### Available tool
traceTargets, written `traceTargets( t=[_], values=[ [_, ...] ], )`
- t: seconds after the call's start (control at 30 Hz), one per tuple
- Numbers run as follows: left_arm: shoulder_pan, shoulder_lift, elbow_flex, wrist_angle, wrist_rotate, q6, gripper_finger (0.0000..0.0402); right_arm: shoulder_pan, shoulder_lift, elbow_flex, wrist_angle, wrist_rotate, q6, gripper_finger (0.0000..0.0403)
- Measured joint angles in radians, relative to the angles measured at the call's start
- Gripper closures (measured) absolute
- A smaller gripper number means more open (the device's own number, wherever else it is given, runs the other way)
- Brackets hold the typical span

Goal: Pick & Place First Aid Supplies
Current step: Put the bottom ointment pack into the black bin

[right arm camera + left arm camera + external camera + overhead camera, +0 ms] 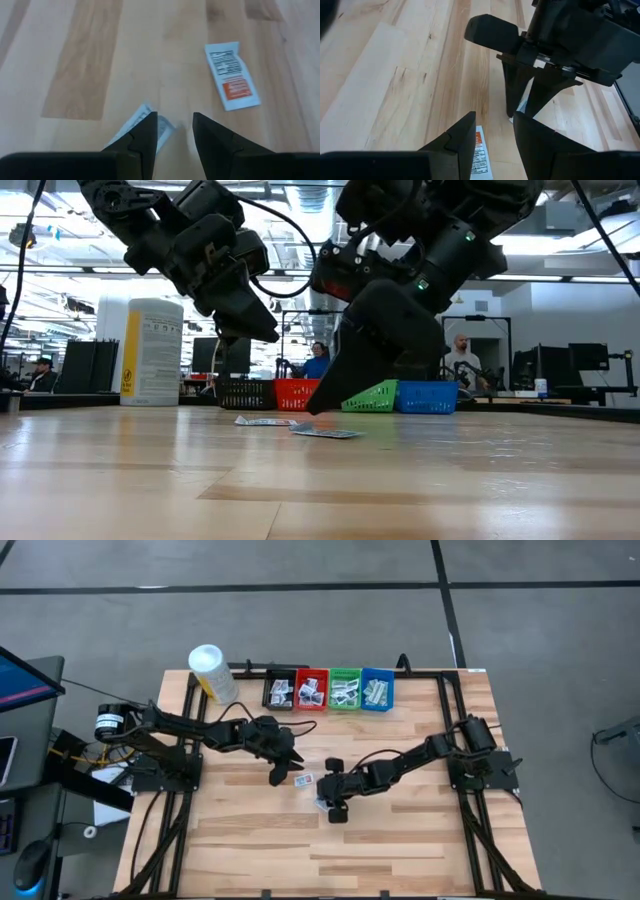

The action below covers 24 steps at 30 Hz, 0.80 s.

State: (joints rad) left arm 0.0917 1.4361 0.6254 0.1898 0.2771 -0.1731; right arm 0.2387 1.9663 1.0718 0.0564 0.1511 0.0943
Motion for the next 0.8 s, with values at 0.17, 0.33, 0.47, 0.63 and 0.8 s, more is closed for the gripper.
traceTargets(
  t=[0.17,0.33,0.47,0.63,0.8],
  values=[
    [0.000,0.000,0.000,-0.002,0.000,0.000,0.0270,-0.016,0.000,0.000,0.001,-0.011,-0.025,0.0285],
    [0.000,0.000,0.000,-0.003,-0.007,0.000,0.0270,-0.024,0.019,0.000,0.010,-0.047,-0.026,0.0285],
    [0.000,0.000,0.000,-0.003,-0.015,0.000,0.0270,-0.020,0.050,0.002,0.046,-0.075,-0.018,0.0285],
    [0.000,0.000,-0.005,-0.006,-0.015,0.000,0.0270,-0.011,0.065,0.005,0.054,-0.076,-0.015,0.0285],
    [0.000,0.000,-0.018,-0.005,-0.023,-0.019,0.0270,-0.012,0.066,0.006,0.042,-0.072,-0.015,0.0310]
  ],
)
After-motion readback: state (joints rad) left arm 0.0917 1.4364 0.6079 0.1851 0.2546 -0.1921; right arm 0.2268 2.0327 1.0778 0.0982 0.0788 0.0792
